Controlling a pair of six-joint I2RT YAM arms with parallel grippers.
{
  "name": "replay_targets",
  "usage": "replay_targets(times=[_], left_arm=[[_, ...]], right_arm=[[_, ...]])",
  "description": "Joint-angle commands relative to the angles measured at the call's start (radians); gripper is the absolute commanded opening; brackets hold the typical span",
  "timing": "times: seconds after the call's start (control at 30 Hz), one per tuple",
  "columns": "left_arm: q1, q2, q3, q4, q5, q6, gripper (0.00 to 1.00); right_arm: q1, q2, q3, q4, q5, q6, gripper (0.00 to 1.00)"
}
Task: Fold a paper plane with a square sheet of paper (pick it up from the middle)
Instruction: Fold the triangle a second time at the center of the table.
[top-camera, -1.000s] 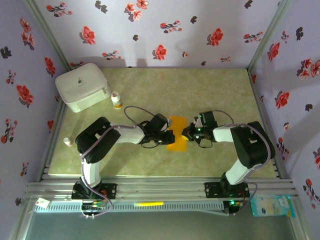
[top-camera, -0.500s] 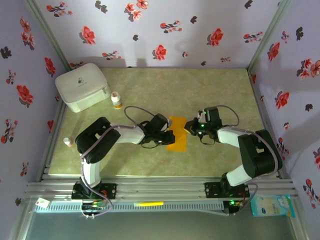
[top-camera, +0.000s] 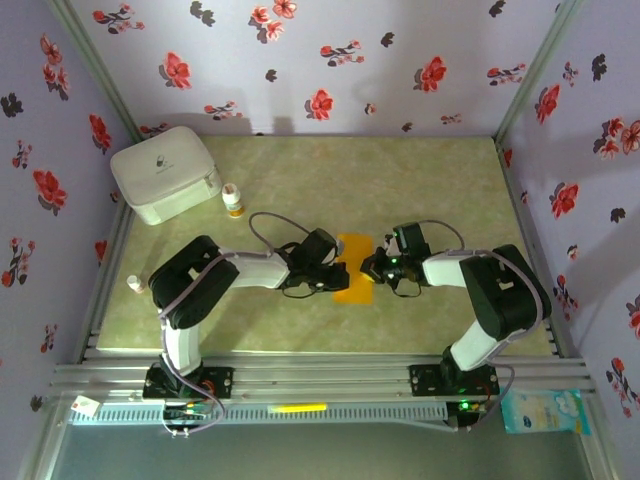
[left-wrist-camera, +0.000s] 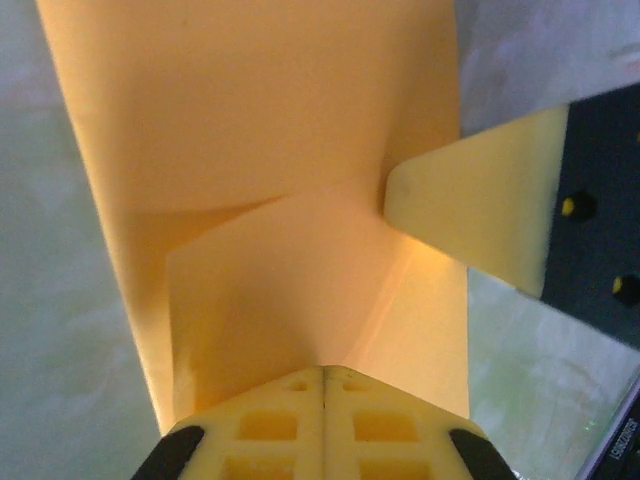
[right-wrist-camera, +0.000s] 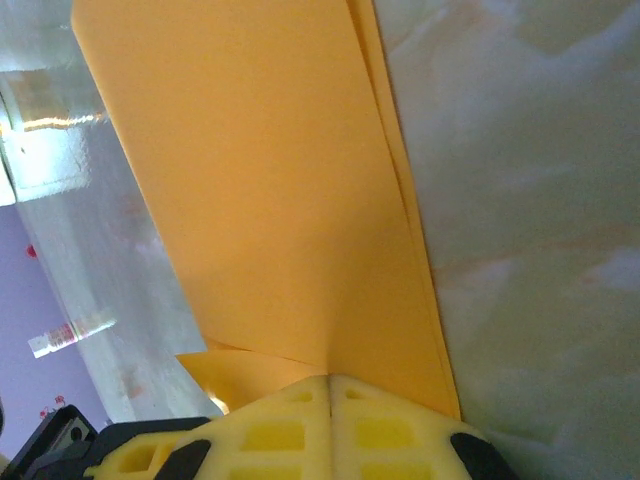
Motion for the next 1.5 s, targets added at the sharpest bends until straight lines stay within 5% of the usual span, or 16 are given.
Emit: replay_targets(times=[0.0, 0.6, 1.47], left_arm=[[-0.017, -0.047, 0.031, -0.083, -0.014, 0.029, 0.0], [-0.034, 0.099, 0.124, -0.095, -0.003, 0.02, 0.0], [-0.041, -0.069, -0.246, 0.034, -0.012, -0.157, 0.0]], right_arm=[[-0.002, 0.023, -0.027, -0.083, 0.088, -0.015, 0.0], [-0.002, 0.024, -0.02, -0.106, 0.078, -0.023, 0.0], [-0.001, 0.03, 0.007, -0.187, 0.105, -0.078, 0.0]])
